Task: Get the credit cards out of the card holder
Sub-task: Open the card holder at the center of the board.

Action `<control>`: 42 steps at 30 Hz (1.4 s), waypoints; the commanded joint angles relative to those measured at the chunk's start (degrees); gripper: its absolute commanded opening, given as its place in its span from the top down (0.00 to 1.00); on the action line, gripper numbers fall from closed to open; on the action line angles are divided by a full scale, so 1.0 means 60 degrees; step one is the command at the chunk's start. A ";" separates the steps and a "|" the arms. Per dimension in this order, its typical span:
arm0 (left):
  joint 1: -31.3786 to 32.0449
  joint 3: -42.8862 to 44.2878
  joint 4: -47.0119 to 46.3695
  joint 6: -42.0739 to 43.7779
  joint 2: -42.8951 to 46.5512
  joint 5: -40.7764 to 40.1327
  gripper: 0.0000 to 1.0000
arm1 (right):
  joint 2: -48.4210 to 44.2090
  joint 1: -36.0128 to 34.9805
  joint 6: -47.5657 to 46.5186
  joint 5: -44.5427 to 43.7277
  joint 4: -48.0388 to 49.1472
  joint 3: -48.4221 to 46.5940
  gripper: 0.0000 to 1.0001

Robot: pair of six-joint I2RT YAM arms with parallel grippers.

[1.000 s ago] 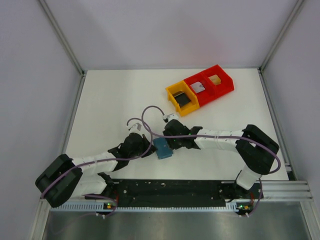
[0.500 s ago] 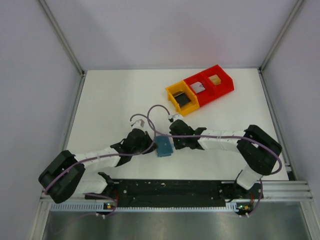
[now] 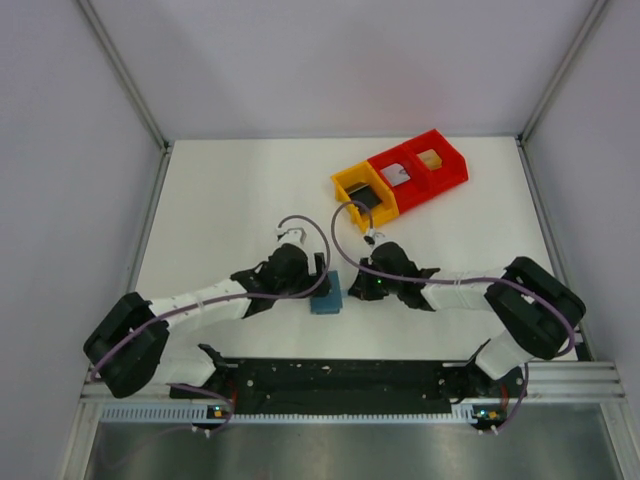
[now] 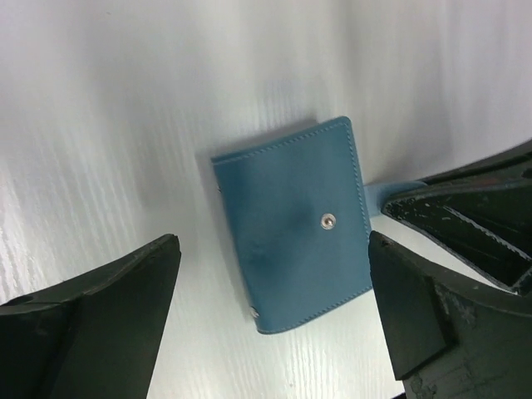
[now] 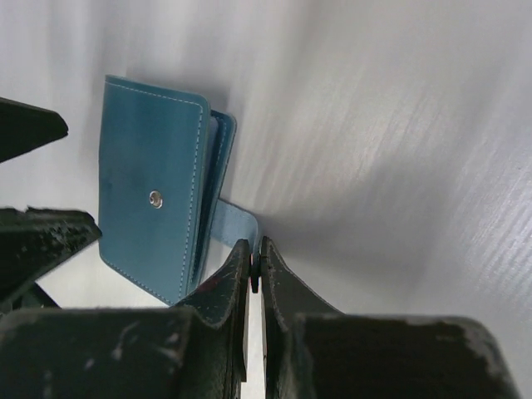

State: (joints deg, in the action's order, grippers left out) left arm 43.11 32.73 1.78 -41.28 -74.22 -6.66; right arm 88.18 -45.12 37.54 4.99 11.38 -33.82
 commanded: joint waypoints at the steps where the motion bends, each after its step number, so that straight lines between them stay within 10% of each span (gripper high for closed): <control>1: 0.0869 0.1076 0.1238 0.0346 -0.0153 -0.1130 0.02 | -0.0253 0.0123 0.0569 0.0618 0.1604 0.0334 1.00; 16: 0.2409 0.3699 0.3980 0.0171 -0.2849 -0.3958 0.02 | -0.0239 0.0138 0.0614 0.0633 0.1839 0.0496 1.00; 42: 0.2439 0.4462 0.4404 0.0375 -0.4066 -0.4032 0.02 | -0.0151 0.0240 0.0789 0.0281 0.1268 0.0481 1.00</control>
State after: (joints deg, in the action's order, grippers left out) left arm 57.54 56.99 26.02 -40.03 -97.41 -28.18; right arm 88.18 -44.18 42.41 7.42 18.59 -30.74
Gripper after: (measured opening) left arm 0.982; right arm 0.030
